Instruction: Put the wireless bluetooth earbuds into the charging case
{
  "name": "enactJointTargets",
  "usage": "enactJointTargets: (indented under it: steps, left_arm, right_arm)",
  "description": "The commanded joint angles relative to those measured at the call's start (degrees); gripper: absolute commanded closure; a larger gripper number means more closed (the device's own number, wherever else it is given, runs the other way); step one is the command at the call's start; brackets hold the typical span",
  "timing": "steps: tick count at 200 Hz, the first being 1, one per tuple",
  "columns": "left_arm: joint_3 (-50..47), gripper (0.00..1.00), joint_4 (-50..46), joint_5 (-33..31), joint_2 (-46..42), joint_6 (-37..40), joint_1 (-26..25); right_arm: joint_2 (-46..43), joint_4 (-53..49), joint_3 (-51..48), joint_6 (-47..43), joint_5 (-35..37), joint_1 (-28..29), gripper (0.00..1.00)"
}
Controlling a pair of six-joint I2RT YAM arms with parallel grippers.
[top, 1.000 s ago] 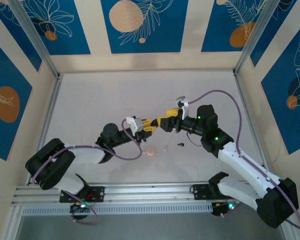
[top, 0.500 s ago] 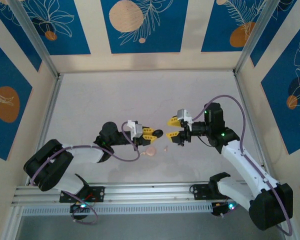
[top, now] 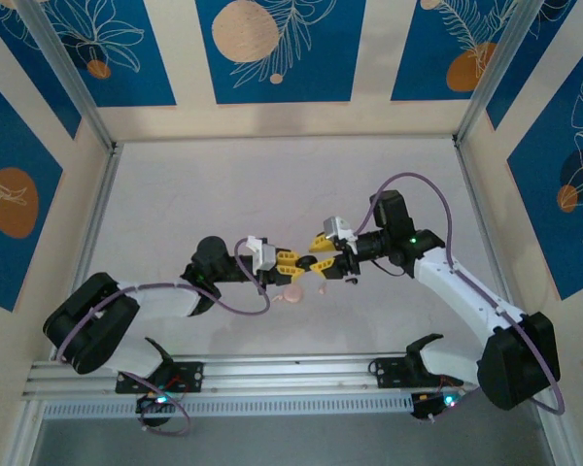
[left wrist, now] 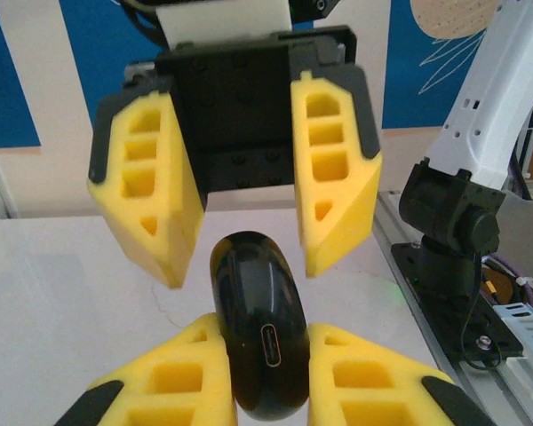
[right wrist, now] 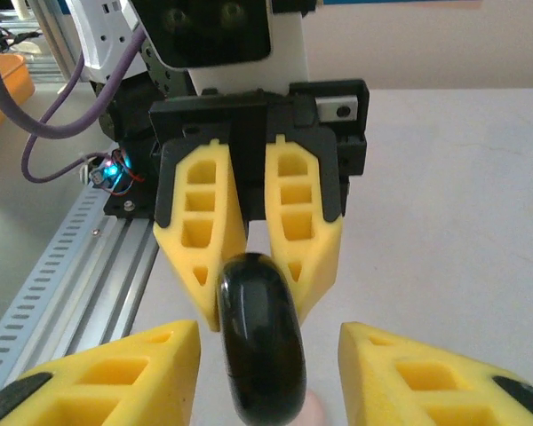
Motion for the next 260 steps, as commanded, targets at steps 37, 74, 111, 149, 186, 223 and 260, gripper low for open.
enactJointTargets:
  steps: [37,74,111,149,186,223,260]
  left_arm:
    - [0.41,0.85,3.56,1.69,-1.82,0.63,0.52]
    - [-0.44,0.76,1.70,-0.73,-2.65,2.90,0.46]
    - [0.48,0.56,-15.03,-4.47,-7.94,11.79,0.47]
    - [5.21,0.52,-40.50,-8.27,-14.19,24.87,0.39]
    - [6.92,0.49,-49.96,-8.95,-16.76,28.70,0.33]
    - [8.22,0.49,-51.76,-8.18,-15.34,28.51,0.14]
    - [9.18,0.49,-53.05,-7.35,-14.30,28.44,-0.13]
  right_arm:
    - [1.23,-5.03,3.09,-3.74,-0.94,0.60,0.73]
    - [0.29,-8.10,4.37,-5.77,1.27,0.69,0.88]
    - [-2.00,-11.40,4.43,-10.62,15.94,4.59,0.91]
    - [-1.81,-13.14,5.11,-15.00,32.34,10.41,0.92]
    - [-0.79,-11.50,5.90,-16.92,35.87,14.43,0.92]
    - [0.67,-10.77,7.07,-18.09,34.90,17.34,0.92]
    - [2.31,-9.98,7.91,-18.46,34.03,18.72,0.92]
